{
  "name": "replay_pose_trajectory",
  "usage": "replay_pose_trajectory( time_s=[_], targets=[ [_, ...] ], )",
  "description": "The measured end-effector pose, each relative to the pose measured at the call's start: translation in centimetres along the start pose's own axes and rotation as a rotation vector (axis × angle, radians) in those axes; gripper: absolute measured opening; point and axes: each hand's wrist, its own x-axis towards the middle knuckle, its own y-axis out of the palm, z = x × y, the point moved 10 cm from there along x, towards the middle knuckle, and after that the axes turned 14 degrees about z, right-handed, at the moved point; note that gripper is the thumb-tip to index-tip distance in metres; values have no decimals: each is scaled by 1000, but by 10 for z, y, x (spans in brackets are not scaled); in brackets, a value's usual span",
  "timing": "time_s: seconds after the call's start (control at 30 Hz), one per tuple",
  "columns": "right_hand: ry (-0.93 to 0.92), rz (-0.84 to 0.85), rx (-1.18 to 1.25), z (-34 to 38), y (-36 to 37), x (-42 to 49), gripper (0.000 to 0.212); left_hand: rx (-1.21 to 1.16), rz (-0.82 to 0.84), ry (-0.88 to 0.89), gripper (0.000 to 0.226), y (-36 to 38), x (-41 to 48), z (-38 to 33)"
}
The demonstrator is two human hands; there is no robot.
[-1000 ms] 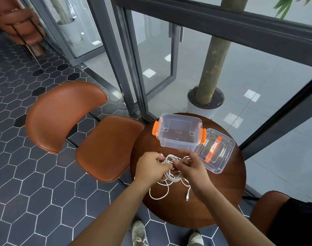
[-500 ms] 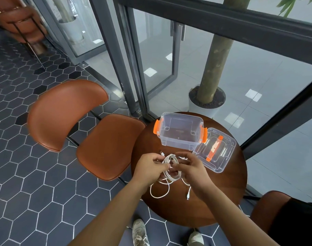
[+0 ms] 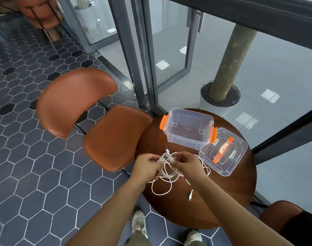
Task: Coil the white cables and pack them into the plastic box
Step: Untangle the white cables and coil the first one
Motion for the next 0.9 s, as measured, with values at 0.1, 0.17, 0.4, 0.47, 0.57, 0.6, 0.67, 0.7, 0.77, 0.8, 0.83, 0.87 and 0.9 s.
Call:
replay_pose_trajectory(
  time_s=[0.1, 0.17, 0.4, 0.47, 0.57, 0.6, 0.67, 0.7, 0.77, 0.8, 0.83, 0.87, 0.9],
  targets=[
    [44, -35, -37, -4, 6, 22, 18, -28, -38, -38, 16, -15, 17, 14],
    [67, -46, -67, -5, 13, 40, 19, -42, -55, -53, 16, -27, 33, 21],
    [165, -142, -166, -11, 31, 114, 25, 32, -23, -74, 18, -71, 108, 33],
    [190, -150, -170, -18, 35, 134, 22, 86, -3, -75, 18, -79, 130, 35],
    [243, -177, -192, -30, 36, 159, 19, 143, 9, -69, 15, -87, 156, 42],
    [248, -183, -198, -32, 36, 166, 19, 150, 14, -63, 14, -87, 166, 46],
    [252, -192, -174, -38, 36, 177, 20, 142, 7, -53, 13, -89, 176, 47],
    [259, -199, -131, -43, 34, 181, 19, 126, 5, -54, 13, -89, 179, 45],
    [275, -212, -35, -54, 33, 187, 18, 69, 1, -81, 16, -89, 184, 46],
    [283, -214, 4, -58, 33, 188, 17, 36, 1, -96, 17, -89, 186, 49],
    [289, -217, 31, -60, 33, 188, 15, 7, 3, -107, 17, -88, 189, 52],
    [290, -214, 58, -62, 34, 188, 14, -12, 7, -112, 17, -87, 192, 55],
    [291, -206, 100, -64, 35, 188, 14, -25, 11, -118, 17, -86, 194, 57]
  ],
)
